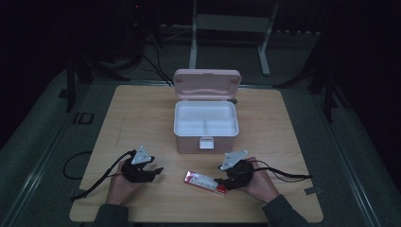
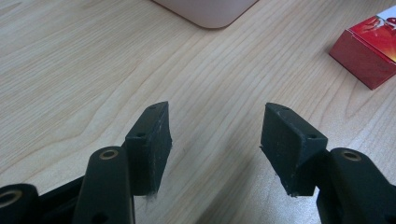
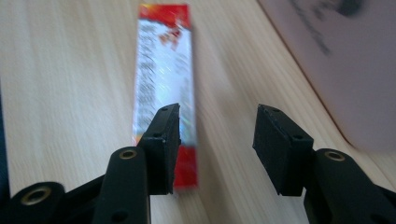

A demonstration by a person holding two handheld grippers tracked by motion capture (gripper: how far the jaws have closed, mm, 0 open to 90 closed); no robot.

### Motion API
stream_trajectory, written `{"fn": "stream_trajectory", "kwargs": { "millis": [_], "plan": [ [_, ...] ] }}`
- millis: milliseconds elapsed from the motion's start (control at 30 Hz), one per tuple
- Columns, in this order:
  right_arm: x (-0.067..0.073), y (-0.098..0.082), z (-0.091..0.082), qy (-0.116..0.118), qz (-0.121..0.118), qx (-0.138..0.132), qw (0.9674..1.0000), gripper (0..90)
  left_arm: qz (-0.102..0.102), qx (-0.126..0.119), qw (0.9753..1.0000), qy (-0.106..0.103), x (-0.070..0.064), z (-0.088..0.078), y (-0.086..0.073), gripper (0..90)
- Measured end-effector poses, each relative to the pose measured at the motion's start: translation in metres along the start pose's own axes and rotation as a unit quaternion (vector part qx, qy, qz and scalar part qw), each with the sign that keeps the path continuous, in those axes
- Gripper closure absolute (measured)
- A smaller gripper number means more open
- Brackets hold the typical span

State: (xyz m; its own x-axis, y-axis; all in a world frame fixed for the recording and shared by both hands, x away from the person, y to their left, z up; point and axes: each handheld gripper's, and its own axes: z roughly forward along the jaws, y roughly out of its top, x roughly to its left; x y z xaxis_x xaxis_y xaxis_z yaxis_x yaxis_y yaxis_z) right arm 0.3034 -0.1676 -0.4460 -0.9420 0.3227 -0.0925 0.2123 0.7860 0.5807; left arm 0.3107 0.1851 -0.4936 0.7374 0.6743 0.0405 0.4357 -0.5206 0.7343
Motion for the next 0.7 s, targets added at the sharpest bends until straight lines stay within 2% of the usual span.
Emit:
{"fn": "stream_trajectory", "kwargs": {
  "millis": [33,100,133,233,300,333,400,533,567,700],
  "plan": [
    [0.000,0.000,0.000,0.000,0.000,0.000,1.0000,49.0,0.000,0.000,1.0000,0.000,0.000,0.000,0.000,42.1],
    [0.008,0.010,0.013,0.011,-0.013,0.010,0.9998,46.3,0.001,0.002,1.0000,0.000,0.000,0.001,0.000,42.2],
    [0.008,0.010,0.013,0.011,-0.013,0.010,0.9998,46.3,0.001,0.002,1.0000,0.000,0.000,0.001,0.000,42.2],
    [0.017,0.022,0.030,0.017,-0.030,0.023,0.9991,43.3,0.002,0.002,1.0000,0.001,0.000,0.001,0.000,42.2],
    [0.018,0.024,0.033,0.017,-0.030,0.029,0.9990,43.4,0.003,0.003,1.0000,0.001,0.000,0.001,0.000,42.2],
    [0.017,0.024,0.040,0.023,-0.034,0.040,0.9984,47.0,0.004,0.004,1.0000,0.001,0.000,0.001,-0.001,42.2],
    [0.016,0.022,0.042,0.027,-0.034,0.045,0.9980,50.5,0.004,0.004,1.0000,0.001,0.000,0.001,-0.001,42.2],
    [0.011,0.016,0.037,0.027,-0.029,0.047,0.9981,50.9,0.005,0.003,1.0000,0.000,0.000,0.001,-0.001,42.3],
    [0.003,0.006,0.029,0.015,-0.020,0.052,0.9983,50.9,0.005,0.003,1.0000,0.001,0.000,0.002,0.000,42.4],
    [-0.013,-0.015,0.013,-0.007,0.006,0.052,0.9986,50.9,0.002,0.003,1.0000,0.001,0.001,0.001,-0.001,42.4]
  ]
}}
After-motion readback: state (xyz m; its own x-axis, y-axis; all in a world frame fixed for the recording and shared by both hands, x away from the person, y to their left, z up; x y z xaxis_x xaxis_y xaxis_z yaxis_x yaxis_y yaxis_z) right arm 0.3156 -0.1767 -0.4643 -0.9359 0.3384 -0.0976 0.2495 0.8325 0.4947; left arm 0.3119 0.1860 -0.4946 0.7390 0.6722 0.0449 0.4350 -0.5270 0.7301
